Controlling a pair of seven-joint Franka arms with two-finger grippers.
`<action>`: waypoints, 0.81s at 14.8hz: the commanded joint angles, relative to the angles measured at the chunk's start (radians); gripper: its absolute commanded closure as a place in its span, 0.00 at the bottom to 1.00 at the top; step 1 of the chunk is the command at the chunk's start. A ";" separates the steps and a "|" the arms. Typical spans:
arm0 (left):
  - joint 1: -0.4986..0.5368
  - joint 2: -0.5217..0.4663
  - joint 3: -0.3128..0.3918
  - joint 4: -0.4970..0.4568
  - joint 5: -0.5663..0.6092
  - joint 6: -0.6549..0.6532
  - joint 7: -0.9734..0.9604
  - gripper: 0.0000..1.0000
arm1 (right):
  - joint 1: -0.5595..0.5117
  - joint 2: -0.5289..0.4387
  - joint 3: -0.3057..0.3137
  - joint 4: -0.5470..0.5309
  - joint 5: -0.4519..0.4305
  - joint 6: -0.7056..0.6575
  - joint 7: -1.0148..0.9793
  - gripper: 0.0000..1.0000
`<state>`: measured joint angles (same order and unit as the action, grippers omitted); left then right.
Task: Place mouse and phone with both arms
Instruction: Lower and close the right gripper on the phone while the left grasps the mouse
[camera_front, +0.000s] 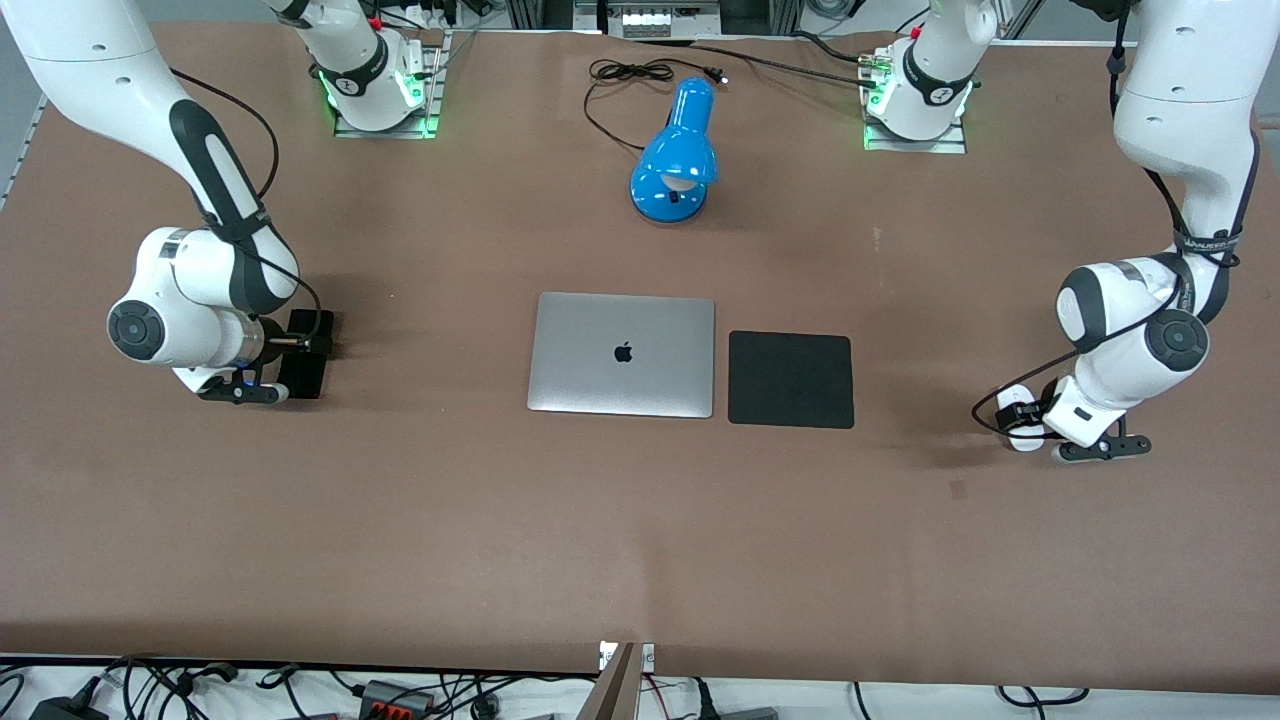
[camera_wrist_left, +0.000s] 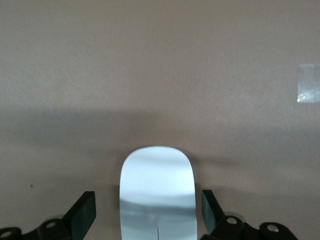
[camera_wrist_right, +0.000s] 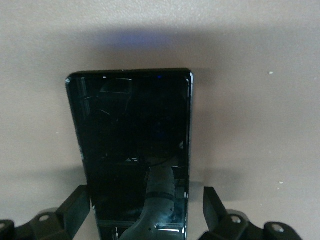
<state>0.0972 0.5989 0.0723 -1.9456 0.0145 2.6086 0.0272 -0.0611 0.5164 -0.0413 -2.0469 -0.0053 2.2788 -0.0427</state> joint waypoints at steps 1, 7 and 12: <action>-0.002 -0.022 -0.003 -0.036 -0.007 0.021 0.013 0.21 | 0.000 0.007 0.003 -0.007 -0.012 0.018 0.017 0.00; -0.004 -0.024 -0.005 -0.030 -0.007 0.015 0.055 0.60 | -0.005 0.024 0.004 -0.006 -0.012 0.019 0.017 0.00; -0.007 -0.114 -0.096 0.025 -0.007 -0.178 0.062 0.58 | -0.003 0.022 0.004 -0.001 -0.012 0.015 0.017 0.53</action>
<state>0.0926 0.5479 0.0282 -1.9379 0.0145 2.5363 0.0666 -0.0606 0.5172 -0.0404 -2.0437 -0.0053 2.2719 -0.0425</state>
